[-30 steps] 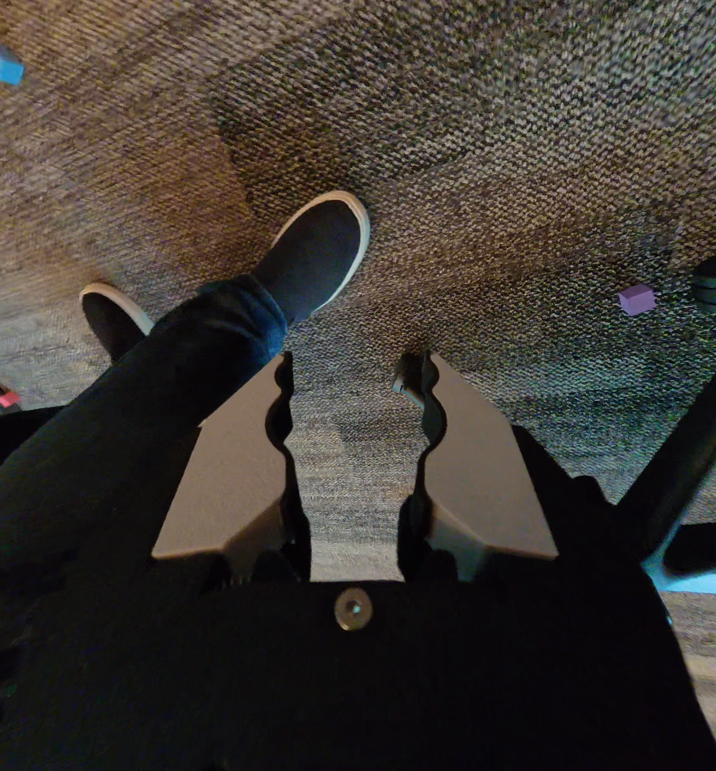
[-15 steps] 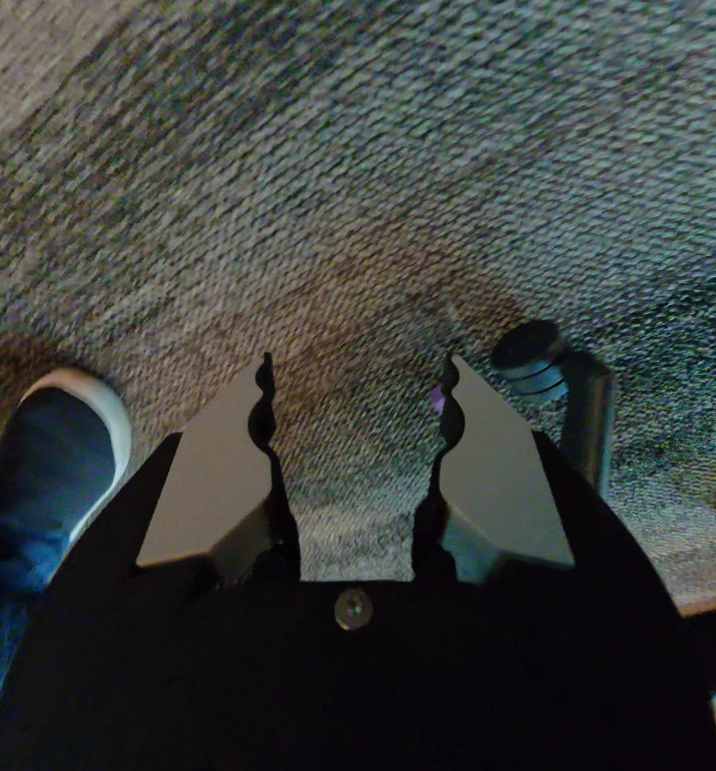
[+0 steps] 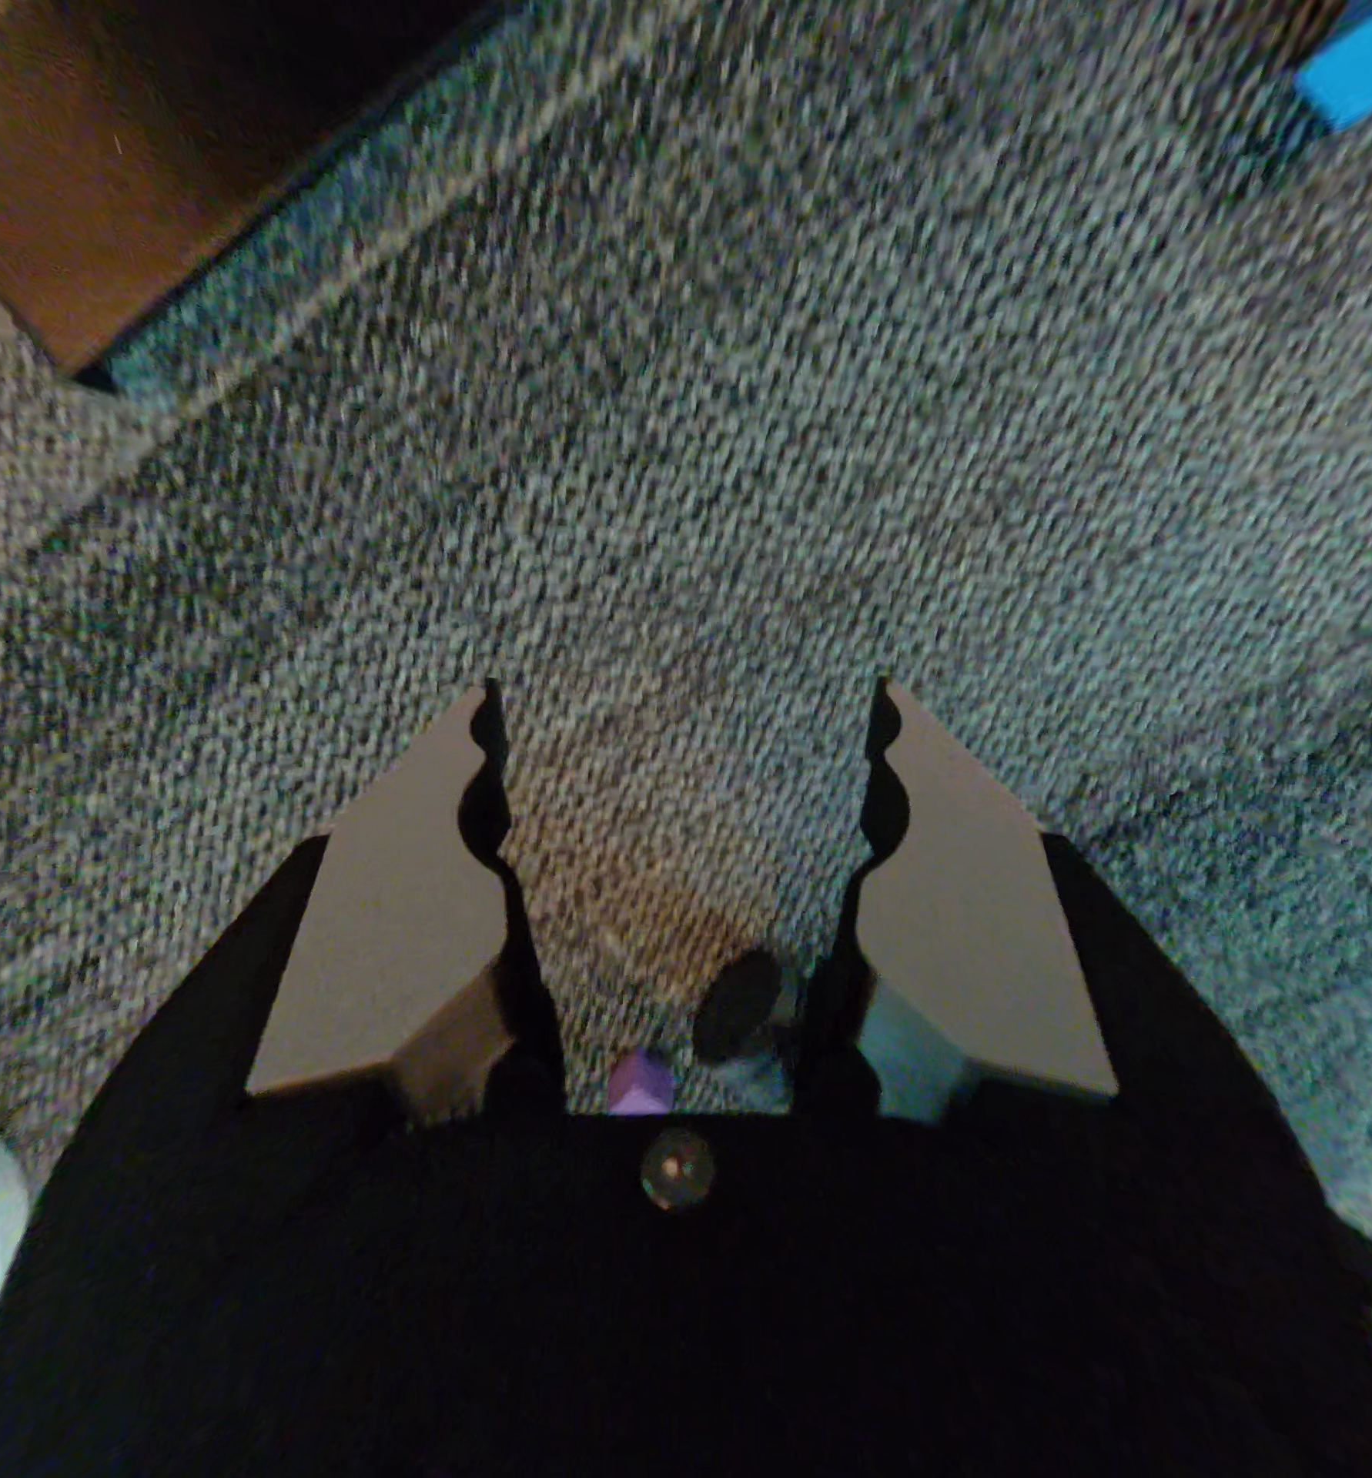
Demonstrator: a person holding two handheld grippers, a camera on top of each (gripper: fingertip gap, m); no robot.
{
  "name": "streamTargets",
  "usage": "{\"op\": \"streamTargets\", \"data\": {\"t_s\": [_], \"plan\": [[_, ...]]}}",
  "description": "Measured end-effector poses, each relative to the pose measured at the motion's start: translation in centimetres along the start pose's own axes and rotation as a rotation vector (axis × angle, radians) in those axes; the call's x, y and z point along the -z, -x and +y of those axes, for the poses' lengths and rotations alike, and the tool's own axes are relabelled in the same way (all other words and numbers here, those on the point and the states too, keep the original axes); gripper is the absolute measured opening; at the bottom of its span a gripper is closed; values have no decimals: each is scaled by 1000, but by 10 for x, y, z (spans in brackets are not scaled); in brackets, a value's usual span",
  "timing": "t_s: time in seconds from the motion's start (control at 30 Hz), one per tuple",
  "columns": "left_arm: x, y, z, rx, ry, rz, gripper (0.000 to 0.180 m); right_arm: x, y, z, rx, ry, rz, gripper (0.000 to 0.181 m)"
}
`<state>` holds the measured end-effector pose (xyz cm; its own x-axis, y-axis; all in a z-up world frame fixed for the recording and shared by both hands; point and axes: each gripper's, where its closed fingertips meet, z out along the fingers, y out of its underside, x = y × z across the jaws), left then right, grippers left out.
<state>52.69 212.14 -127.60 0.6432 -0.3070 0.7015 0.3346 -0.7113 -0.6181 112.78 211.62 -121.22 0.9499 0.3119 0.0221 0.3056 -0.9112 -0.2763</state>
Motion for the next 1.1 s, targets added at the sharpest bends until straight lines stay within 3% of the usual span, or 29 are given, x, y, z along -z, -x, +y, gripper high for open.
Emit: {"op": "streamTargets", "data": {"t_s": [0.03,0.13,0.43,0.63,0.9,1.03,1.1], "plan": [[-4,2,16,-19,31,11,102,-4,-3,-13,-4,-25,-1,90],[-2,9,17,33,3,19,77,-24,-19,-44,-62,-88,17,93],[0,7,17,18,-6,39,79,-85,-118,-99,-307,-272,167,77],[1,6,18,44,3,64,81,-118,-178,-118,-345,-279,258,56],[2,2,19,29,10,79,86,-156,-212,-154,-347,-234,288,58],[2,3,20,30,13,75,85,-171,-229,-152,-364,-147,340,27],[2,4,20,29,14,68,83,-172,-228,-148,-363,-124,335,26]]}}
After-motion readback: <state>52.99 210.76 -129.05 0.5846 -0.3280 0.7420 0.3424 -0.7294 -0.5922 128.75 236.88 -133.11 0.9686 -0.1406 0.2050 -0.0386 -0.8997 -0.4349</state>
